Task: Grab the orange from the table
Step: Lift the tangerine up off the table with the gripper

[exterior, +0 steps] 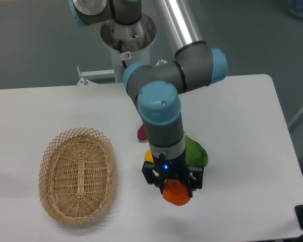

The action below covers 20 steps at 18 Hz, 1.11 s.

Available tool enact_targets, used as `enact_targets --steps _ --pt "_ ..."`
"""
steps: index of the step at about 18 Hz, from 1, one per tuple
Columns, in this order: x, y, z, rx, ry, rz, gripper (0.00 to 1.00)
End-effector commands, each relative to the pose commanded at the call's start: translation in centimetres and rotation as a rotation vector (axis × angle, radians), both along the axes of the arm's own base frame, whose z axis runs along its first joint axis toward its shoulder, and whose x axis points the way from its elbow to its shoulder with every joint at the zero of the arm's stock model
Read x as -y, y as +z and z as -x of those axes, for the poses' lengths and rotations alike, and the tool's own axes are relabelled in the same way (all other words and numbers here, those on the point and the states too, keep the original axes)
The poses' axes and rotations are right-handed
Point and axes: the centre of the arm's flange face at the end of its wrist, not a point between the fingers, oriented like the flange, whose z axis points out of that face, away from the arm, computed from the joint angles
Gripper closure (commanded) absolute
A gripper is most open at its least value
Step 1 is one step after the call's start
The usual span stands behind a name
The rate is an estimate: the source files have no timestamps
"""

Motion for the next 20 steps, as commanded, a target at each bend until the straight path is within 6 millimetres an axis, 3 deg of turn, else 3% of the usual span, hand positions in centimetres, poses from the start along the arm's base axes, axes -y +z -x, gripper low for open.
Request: enact_targets --steps 6,20 --pt "1.2 1.8 -0.8 -0.02 -0.041 0.005 0.27" --pt "1.3 2.0 -0.6 -0.025 -0.031 -0.003 0.27"
